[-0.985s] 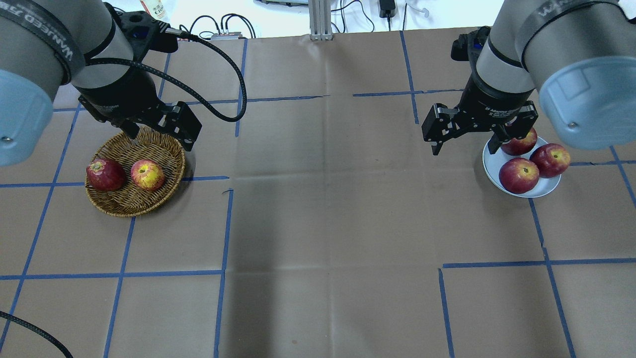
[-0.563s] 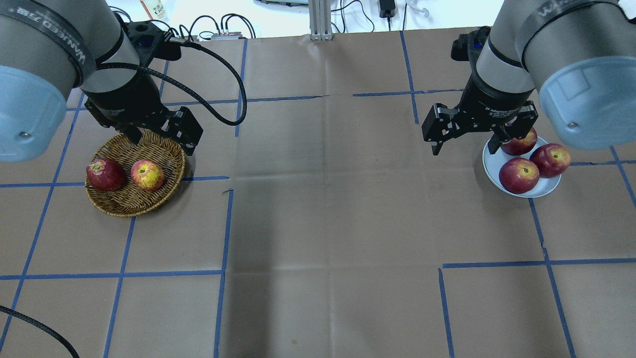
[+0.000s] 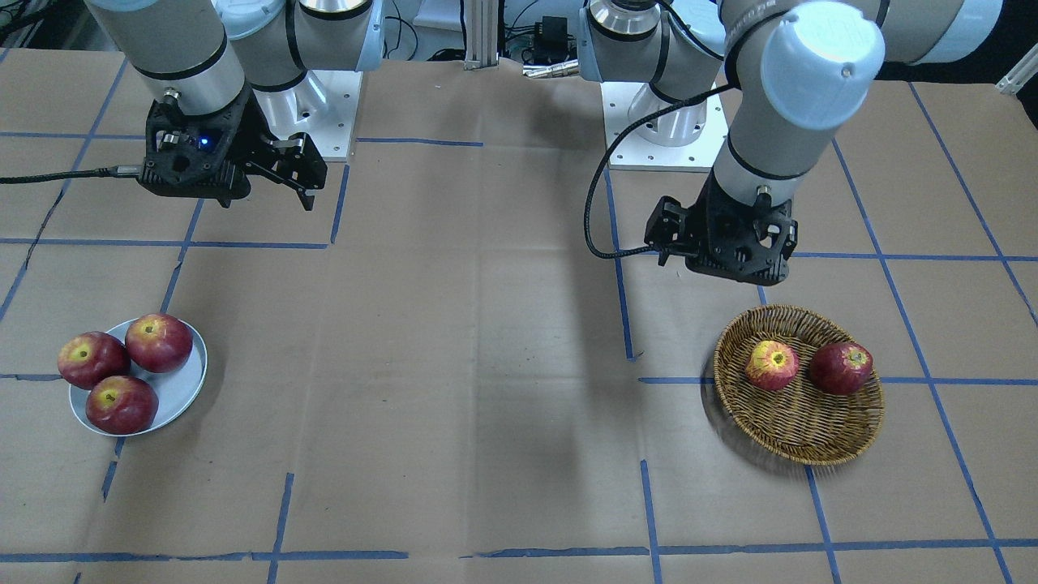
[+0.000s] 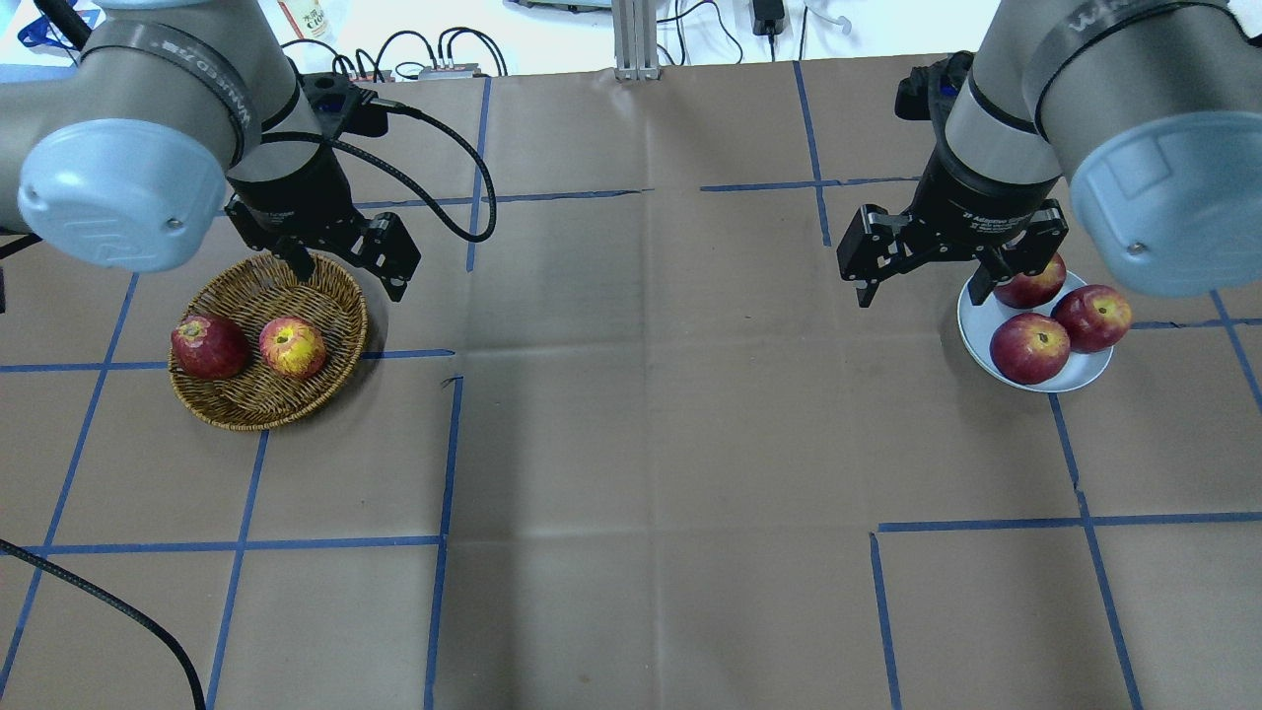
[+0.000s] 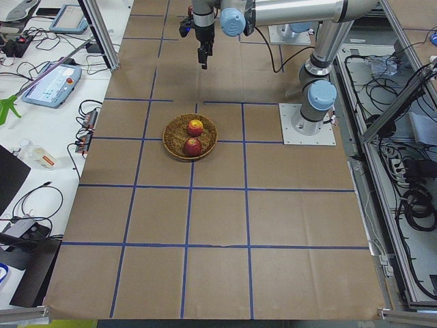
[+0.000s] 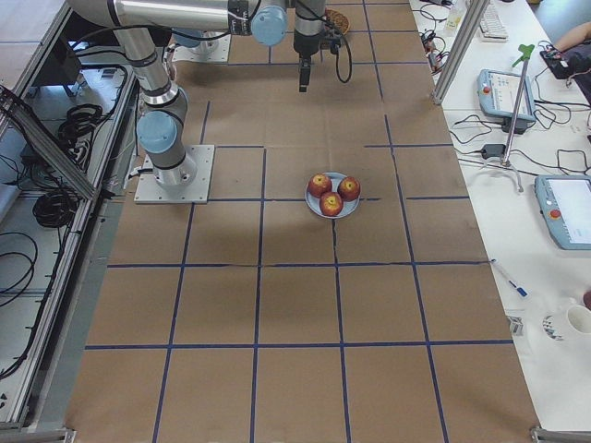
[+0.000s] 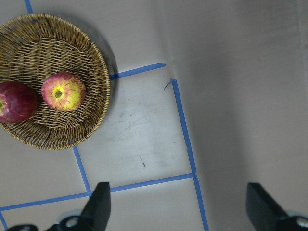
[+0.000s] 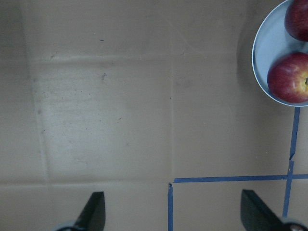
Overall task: Transfer apple from basket to plate
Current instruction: 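Lower the left gripper onto the red-yellow apple in the basket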
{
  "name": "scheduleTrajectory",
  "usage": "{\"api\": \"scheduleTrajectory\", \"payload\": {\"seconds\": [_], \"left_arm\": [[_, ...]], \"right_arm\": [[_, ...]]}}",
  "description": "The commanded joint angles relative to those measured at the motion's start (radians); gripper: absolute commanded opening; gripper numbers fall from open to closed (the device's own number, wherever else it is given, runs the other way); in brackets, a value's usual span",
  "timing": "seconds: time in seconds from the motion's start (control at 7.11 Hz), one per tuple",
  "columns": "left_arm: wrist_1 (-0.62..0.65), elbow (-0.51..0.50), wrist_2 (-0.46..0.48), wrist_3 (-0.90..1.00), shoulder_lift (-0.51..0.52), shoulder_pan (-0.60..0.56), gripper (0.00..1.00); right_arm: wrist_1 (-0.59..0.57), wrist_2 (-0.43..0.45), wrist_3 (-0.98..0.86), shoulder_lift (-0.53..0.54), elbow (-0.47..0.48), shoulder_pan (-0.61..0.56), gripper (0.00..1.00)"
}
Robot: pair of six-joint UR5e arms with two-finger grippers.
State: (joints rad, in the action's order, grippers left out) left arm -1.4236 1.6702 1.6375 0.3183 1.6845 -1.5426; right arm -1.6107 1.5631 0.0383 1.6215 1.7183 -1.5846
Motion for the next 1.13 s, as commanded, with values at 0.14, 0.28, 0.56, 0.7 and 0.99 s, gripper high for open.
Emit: {"api": "scheduleTrajectory", "payload": {"seconds": [0.14, 0.28, 0.56, 0.7, 0.99], "left_arm": [[0.172, 0.029, -0.011, 0.436, 0.156, 0.216, 0.99], [0.189, 0.025, -0.010, 0.490, 0.187, 0.242, 0.99], [0.308, 0.037, -0.011, 0.548, 0.250, 0.251, 0.99], [0.305, 0.042, -0.011, 0.547, 0.259, 0.252, 0.99], [0.328, 0.112, -0.007, 0.547, 0.258, 0.268, 0.99]], "right_arm": [[0.000, 0.000, 0.000, 0.000, 0.000, 0.000, 1.00], [0.000, 0.000, 0.000, 0.000, 0.000, 0.000, 1.00], [0.000, 0.000, 0.000, 0.000, 0.000, 0.000, 1.00], [0.000, 0.000, 0.000, 0.000, 0.000, 0.000, 1.00], [0.000, 0.001, 0.000, 0.001, 0.000, 0.000, 1.00]]}}
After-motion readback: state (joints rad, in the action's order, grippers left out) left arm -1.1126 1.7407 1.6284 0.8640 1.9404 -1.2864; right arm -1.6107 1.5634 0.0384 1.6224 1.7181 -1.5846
